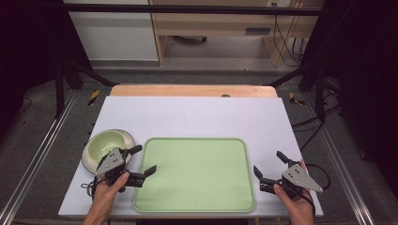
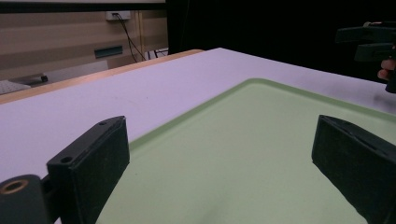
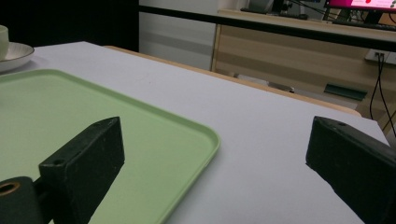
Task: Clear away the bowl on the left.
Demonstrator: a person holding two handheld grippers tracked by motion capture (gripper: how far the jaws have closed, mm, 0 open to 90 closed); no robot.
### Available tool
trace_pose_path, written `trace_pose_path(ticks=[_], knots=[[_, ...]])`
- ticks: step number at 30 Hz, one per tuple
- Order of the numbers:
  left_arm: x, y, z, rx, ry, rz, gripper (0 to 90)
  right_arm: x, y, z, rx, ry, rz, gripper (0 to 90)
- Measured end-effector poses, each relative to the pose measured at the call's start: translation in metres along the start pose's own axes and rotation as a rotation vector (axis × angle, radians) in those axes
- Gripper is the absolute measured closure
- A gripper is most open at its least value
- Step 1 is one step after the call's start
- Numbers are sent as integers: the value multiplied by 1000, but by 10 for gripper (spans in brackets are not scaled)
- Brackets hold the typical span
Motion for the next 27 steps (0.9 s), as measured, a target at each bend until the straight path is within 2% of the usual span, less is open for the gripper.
trace_pose_path(ticks=[6,9,10,13,14,19,21,22,24,25,27], knots=[[1,0,-2,-8,22,9,38,1,-1,-4,-12,45,-19,49],[2,-2,-1,-4,35,11,37,-1,-2,-1,-4,44,-30,49],[1,-2,2,8,40,15,37,-2,-2,0,-2,42,-33,49],[0,-3,6,6,36,22,37,-3,-3,2,7,35,-42,51],[-1,-2,12,9,44,45,39,-3,-4,2,12,40,-42,51],[-3,1,25,20,35,64,42,-2,-3,-1,14,57,-35,51],[-2,11,37,28,40,85,42,-2,-2,0,13,53,-39,51],[-2,11,37,28,40,85,43,-2,-2,0,13,53,-39,51],[0,24,52,26,33,101,44,-2,-1,-1,13,55,-38,52],[0,24,52,26,33,101,46,-2,-1,-1,13,55,-38,52],[2,35,62,29,40,120,47,-2,0,-1,25,70,-30,55]])
Point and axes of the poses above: each handheld gripper's, and its own axes: x roughly forward along the jaws, z roughly out of its top, y roughly to its left, the point moved 7 cm from there along x, roughly forward along the jaws, and after that the axes turned 1 degree about -x, right-handed, at the moved point
